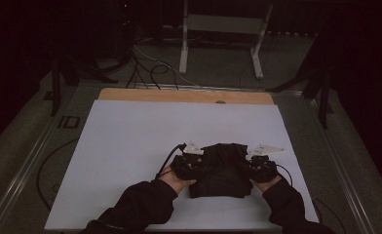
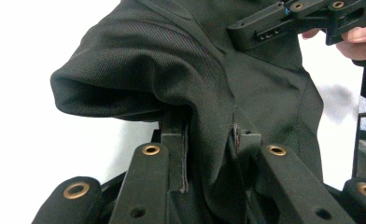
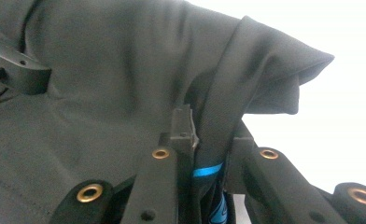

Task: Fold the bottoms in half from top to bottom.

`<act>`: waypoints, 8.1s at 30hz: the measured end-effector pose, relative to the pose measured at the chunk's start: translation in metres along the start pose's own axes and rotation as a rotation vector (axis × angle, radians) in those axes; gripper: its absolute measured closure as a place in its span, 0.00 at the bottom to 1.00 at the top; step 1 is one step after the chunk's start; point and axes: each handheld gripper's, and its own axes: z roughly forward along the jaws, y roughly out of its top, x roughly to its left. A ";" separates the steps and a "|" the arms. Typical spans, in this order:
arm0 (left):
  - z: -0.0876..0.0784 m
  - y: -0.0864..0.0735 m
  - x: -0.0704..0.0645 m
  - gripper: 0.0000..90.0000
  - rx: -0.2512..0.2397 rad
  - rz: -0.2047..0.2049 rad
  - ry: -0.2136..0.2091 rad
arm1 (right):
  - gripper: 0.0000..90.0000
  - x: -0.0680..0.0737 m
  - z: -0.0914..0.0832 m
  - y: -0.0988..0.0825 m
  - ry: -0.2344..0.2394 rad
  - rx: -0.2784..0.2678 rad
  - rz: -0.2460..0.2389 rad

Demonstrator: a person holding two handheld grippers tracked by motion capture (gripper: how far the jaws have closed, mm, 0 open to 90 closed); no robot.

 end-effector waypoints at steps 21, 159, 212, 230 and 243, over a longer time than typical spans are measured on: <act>-0.027 0.001 0.027 0.82 -0.014 -0.011 0.035 | 0.87 0.014 0.020 0.034 0.016 -0.014 -0.058; -0.059 -0.037 0.144 0.01 -0.024 -0.079 0.145 | 0.14 0.025 0.119 0.089 0.088 -0.046 -0.052; -0.115 -0.094 0.102 0.00 -0.054 0.016 0.114 | 0.12 0.018 0.055 0.028 0.224 -0.107 -0.190; -0.134 -0.127 0.089 0.00 -0.032 0.024 0.130 | 0.12 0.004 0.025 -0.010 0.187 -0.089 -0.160; -0.150 -0.148 0.081 0.00 -0.029 0.016 0.169 | 0.12 -0.005 0.002 -0.037 0.145 -0.091 -0.138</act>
